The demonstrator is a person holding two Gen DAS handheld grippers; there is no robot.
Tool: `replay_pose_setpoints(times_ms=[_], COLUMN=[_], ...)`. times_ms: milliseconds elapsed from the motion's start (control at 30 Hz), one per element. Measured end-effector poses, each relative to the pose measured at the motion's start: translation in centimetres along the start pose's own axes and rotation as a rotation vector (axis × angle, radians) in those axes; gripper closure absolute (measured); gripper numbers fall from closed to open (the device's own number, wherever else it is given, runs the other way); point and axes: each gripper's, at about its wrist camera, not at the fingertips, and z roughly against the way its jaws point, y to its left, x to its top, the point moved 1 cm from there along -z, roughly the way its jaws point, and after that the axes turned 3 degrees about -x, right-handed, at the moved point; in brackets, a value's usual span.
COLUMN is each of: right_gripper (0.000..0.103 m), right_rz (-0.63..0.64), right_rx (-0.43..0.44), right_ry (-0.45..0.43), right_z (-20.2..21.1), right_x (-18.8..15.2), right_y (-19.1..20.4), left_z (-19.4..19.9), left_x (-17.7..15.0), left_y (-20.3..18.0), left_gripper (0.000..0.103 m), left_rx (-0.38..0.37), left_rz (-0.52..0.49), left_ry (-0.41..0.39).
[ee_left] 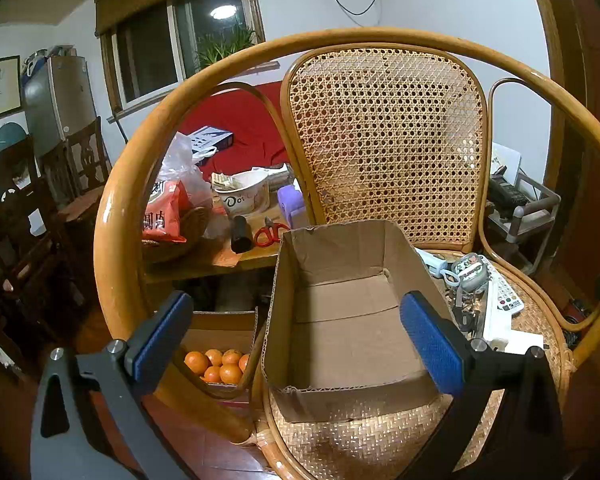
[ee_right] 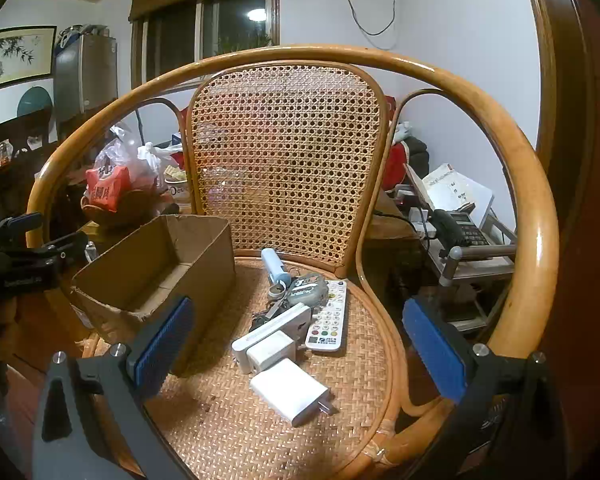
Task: Organize rigid objects
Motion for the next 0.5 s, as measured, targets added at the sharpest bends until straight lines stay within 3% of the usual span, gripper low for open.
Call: replay_pose_setpoints(times_ms=[500], right_gripper=[0.000], right_rz=[-0.026], right_rx=[-0.010], right_ry=[-0.008], right_z=[0.35], right_x=[0.12], right_y=[-0.13], left_z=[-0.13], left_x=[-0.04], left_y=[-0.01], left_gripper=[0.001], left_rx=[0.002], left_rz=[-0.011], left_ry=[-0.001])
